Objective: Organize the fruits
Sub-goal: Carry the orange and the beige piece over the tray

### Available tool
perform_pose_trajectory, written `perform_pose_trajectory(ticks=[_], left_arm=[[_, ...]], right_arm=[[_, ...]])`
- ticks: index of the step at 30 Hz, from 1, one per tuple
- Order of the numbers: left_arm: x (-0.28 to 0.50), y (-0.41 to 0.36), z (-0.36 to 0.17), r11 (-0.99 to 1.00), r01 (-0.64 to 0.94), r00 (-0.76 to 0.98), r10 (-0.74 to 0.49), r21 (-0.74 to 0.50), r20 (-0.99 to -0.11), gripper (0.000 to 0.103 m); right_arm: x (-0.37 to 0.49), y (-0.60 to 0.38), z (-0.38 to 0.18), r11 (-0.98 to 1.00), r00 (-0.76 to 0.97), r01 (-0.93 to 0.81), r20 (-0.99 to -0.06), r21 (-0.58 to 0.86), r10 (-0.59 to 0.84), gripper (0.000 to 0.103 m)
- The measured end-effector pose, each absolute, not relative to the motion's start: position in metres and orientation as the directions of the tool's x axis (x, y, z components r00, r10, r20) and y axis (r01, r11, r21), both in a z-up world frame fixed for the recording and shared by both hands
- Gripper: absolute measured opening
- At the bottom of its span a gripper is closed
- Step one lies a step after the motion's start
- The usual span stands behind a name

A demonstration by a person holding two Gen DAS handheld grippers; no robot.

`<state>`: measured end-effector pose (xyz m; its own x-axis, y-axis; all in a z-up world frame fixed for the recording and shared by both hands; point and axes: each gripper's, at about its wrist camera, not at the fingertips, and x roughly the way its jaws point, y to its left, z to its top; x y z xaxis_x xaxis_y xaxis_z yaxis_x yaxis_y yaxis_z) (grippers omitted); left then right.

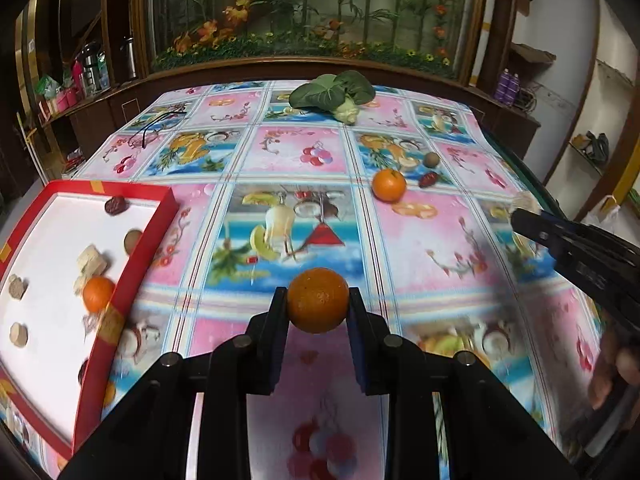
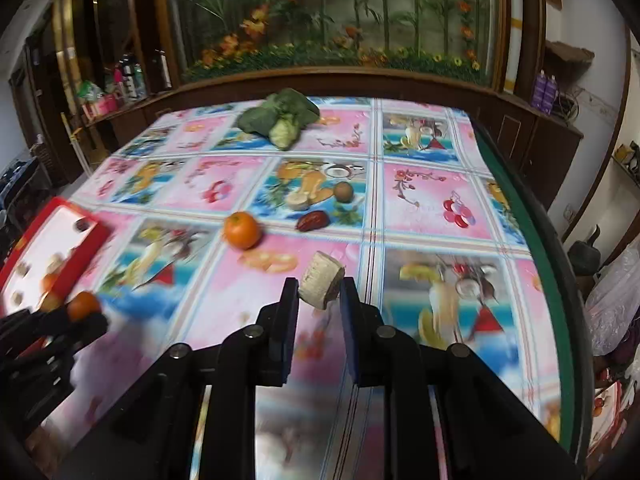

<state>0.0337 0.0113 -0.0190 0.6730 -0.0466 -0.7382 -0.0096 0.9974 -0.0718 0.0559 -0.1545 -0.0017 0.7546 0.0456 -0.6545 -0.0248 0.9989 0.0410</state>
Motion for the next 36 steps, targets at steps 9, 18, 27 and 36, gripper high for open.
perform_pose_trajectory(ticks=[9, 18, 27, 36], left_arm=[[0.008, 0.008, -0.023, 0.998, 0.017, 0.679, -0.05, -0.052, -0.733, 0.027], [-0.006, 0.014, -0.022, 0.999, 0.009, 0.687, -0.038, -0.043, -0.726, 0.027], [-0.01, 0.02, -0.021, 0.999, -0.008, 0.689, -0.026, -0.044, -0.724, 0.027], [-0.011, 0.03, -0.022, 0.999, -0.036, 0.688, -0.003, -0.038, -0.726, 0.027]], right_arm=[[0.005, -0.129, -0.01, 0.997, 0.749, -0.06, -0.658, 0.044, 0.074, 0.022], [-0.004, -0.111, -0.024, 0.995, 0.722, -0.082, -0.685, 0.055, 0.098, 0.023], [-0.008, -0.102, -0.025, 0.995, 0.718, -0.094, -0.689, 0.043, 0.098, 0.023], [-0.008, -0.1, -0.024, 0.995, 0.719, -0.096, -0.688, 0.042, 0.098, 0.023]])
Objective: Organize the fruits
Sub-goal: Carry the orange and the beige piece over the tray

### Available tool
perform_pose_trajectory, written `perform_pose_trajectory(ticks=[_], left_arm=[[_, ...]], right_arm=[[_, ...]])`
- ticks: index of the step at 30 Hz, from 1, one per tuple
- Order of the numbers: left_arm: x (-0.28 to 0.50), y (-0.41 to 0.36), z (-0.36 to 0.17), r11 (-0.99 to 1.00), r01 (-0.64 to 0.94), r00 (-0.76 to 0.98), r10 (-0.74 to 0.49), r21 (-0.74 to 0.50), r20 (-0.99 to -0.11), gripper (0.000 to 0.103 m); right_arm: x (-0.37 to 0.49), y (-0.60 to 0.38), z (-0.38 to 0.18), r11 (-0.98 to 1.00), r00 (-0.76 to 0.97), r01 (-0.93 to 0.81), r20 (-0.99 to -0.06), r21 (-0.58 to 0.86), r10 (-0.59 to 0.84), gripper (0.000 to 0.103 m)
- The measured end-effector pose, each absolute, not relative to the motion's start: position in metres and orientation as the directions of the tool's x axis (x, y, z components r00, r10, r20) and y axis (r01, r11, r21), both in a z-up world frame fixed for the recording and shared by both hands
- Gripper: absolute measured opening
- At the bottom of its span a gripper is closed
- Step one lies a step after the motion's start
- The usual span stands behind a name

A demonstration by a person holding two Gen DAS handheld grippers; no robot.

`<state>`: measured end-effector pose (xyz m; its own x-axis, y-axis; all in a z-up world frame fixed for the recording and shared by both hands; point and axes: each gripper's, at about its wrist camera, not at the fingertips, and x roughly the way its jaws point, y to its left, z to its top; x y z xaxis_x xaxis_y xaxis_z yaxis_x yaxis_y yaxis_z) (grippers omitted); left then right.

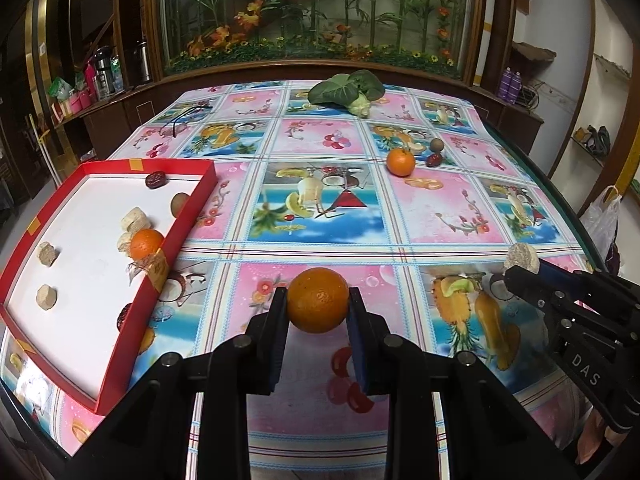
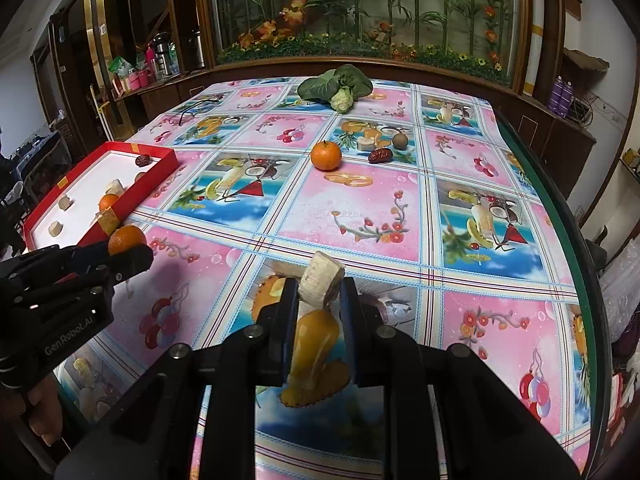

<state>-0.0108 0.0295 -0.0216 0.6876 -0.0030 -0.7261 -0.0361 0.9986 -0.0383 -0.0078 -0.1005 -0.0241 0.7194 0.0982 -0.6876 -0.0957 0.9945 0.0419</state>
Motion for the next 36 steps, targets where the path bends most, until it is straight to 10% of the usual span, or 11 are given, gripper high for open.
perform_pose_trajectory(ticks=[36], left_arm=[[-0.018, 0.22, -0.011, 0.878, -0.477, 0.619, 0.299, -0.045, -0.726, 0.027]], right_arm=[[0.081, 0.108, 0.015, 0.868, 0.628, -0.49, -0.662, 0.073, 0.41, 0.023]])
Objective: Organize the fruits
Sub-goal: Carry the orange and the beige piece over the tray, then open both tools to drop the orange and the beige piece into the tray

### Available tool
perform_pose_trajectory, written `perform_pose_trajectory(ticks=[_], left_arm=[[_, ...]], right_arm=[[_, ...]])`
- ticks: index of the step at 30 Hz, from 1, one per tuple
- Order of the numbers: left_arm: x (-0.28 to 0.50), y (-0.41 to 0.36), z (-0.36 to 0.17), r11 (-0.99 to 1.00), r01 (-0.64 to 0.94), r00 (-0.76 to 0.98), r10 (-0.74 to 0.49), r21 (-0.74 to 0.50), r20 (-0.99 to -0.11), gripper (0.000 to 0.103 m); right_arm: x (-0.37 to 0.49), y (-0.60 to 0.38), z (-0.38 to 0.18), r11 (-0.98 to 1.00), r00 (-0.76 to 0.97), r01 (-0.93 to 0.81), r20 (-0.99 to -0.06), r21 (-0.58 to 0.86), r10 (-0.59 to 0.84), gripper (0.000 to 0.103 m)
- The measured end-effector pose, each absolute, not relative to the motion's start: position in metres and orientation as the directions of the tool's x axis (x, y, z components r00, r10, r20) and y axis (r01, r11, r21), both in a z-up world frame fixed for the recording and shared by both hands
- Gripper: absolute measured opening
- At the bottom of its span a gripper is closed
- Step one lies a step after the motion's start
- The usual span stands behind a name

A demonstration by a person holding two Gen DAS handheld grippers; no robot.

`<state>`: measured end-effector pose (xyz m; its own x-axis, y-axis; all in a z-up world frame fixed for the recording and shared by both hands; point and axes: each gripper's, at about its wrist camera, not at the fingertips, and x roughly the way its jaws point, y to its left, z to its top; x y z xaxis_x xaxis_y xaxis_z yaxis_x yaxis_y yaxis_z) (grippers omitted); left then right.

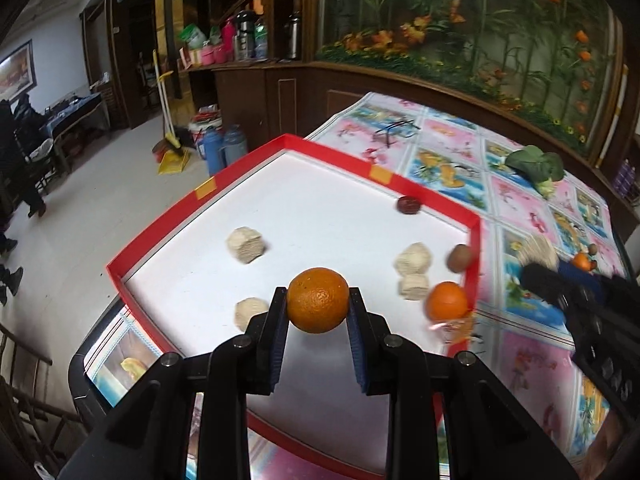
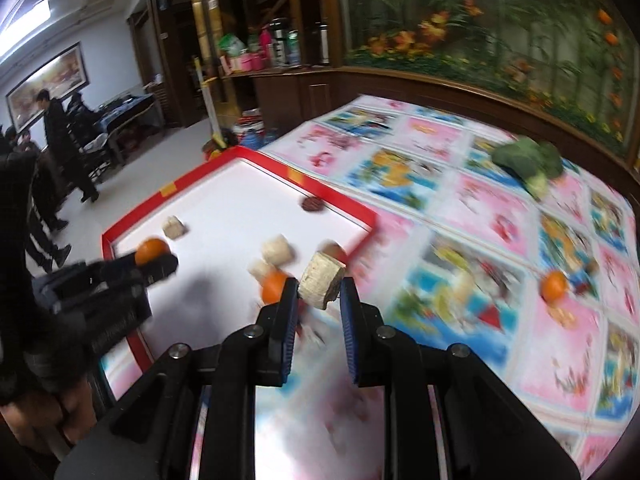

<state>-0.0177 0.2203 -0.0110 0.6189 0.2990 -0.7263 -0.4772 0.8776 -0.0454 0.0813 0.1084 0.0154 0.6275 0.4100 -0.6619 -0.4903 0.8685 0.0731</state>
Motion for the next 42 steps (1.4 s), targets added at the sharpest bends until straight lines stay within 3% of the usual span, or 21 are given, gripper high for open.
perform_pose_trajectory(ticks=[16, 17, 19, 20, 21, 29, 35, 42], left_arm=[[-0.012, 0.248, -0.019, 0.855, -0.518, 0.561, 0.316, -0.027, -0.765, 0.029], [-0.012, 0.25, -0.019, 0.851, -0.524, 0.557, 0.313, -0.033, -0.77, 0.032], [-0.015, 0.255, -0.018, 0.836, -0.547, 0.55, 0.32, -0.043, -0.772, 0.053], [-0.016, 0.257, -0.016, 0.826, -0.561, 0.552, 0.331, -0.048, -0.766, 0.07], [-0.019, 0.258, -0.014, 0.818, -0.573, 0.557, 0.344, -0.051, -0.756, 0.079], [-0.037, 0.253, 0.006, 0.782, -0.618, 0.597, 0.401, -0.079, -0.695, 0.08], [-0.035, 0.23, 0.008, 0.772, -0.612, 0.647, 0.364, -0.172, -0.671, 0.081], [-0.012, 0.162, -0.001, 0.862, -0.482, 0.683, 0.256, -0.159, -0.684, 0.081]], right_arm=[[0.153, 0.171, -0.009, 0.855, 0.556, -0.514, -0.733, 0.067, 0.391, 0.023], [0.156, 0.17, -0.008, 0.859, 0.558, -0.508, -0.733, 0.069, 0.389, 0.027], [0.16, 0.166, -0.007, 0.865, 0.557, -0.493, -0.73, 0.093, 0.396, 0.053], [0.16, 0.162, -0.007, 0.866, 0.558, -0.49, -0.725, 0.105, 0.404, 0.067], [0.16, 0.16, -0.006, 0.866, 0.561, -0.488, -0.719, 0.113, 0.41, 0.069], [0.129, 0.114, 0.009, 0.88, 0.611, -0.456, -0.671, 0.136, 0.42, 0.069], [0.09, 0.037, 0.005, 0.918, 0.661, -0.381, -0.661, 0.112, 0.355, 0.072], [0.081, -0.073, -0.022, 0.98, 0.68, -0.158, -0.705, 0.124, 0.199, 0.072]])
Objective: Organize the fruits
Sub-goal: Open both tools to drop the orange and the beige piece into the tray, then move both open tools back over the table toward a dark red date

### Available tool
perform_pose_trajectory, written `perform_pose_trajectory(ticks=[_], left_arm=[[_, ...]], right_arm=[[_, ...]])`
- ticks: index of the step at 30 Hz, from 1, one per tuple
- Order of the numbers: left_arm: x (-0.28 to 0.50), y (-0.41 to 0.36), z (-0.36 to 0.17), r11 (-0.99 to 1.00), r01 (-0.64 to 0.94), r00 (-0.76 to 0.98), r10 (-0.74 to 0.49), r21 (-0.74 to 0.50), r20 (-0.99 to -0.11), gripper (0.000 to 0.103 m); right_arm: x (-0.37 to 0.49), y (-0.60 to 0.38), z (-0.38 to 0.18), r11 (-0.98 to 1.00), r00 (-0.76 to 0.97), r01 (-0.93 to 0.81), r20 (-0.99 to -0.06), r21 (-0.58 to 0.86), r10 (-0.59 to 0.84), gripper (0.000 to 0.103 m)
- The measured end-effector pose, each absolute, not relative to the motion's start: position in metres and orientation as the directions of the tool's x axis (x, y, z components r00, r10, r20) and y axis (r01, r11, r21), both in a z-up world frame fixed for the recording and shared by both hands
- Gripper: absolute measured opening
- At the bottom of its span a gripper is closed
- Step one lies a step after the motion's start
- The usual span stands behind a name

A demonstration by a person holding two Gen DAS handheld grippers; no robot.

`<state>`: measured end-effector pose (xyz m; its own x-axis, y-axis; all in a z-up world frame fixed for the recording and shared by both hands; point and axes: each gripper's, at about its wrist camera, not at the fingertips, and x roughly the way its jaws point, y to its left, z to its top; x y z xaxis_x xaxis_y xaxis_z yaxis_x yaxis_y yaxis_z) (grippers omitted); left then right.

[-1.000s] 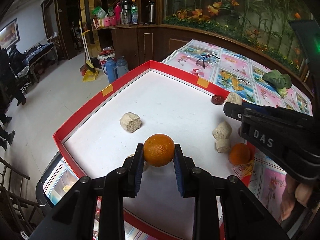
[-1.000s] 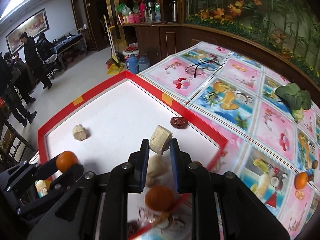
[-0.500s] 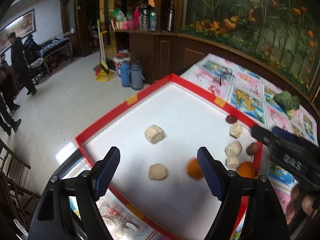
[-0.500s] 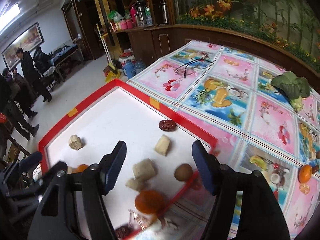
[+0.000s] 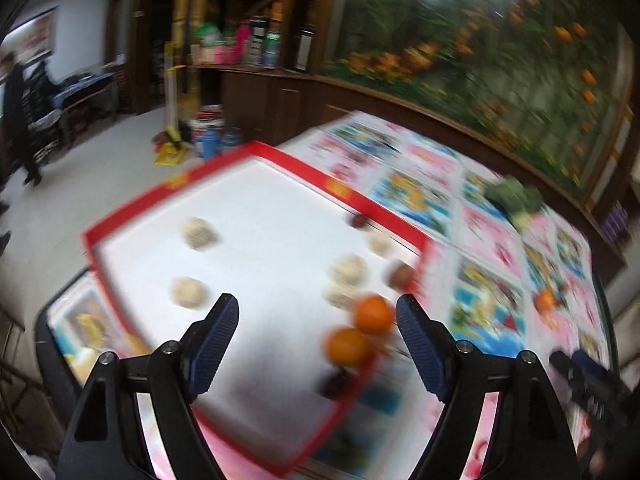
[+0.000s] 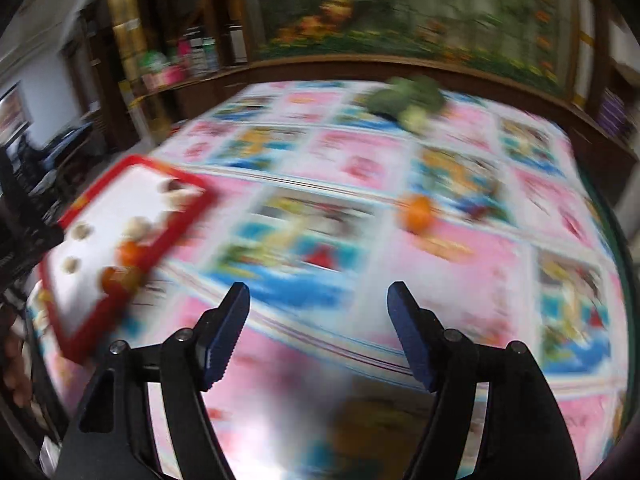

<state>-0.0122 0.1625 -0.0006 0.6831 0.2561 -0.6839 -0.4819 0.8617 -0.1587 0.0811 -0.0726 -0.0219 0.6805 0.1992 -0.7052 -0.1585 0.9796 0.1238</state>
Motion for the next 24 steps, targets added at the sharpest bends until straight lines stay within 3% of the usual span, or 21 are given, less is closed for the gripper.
perform_pose_trajectory(ticks=[13, 15, 24], left_arm=[[0.047, 0.071, -0.02, 0.975, -0.213, 0.685, 0.109, -0.055, -0.721, 0.081], [0.061, 0.057, -0.024, 0.981, -0.184, 0.676, 0.082, -0.06, -0.732, 0.081], [0.087, 0.042, -0.033, 0.983, -0.175, 0.66, 0.069, -0.063, -0.748, 0.081]], right_arm=[[0.14, -0.167, -0.031, 0.985, 0.705, 0.089, -0.708, 0.151, 0.045, 0.071], [0.149, -0.176, -0.036, 0.985, 0.69, 0.097, -0.723, 0.142, 0.036, 0.064], [0.198, -0.168, -0.048, 0.992, 0.665, 0.025, -0.743, 0.123, 0.075, 0.056]])
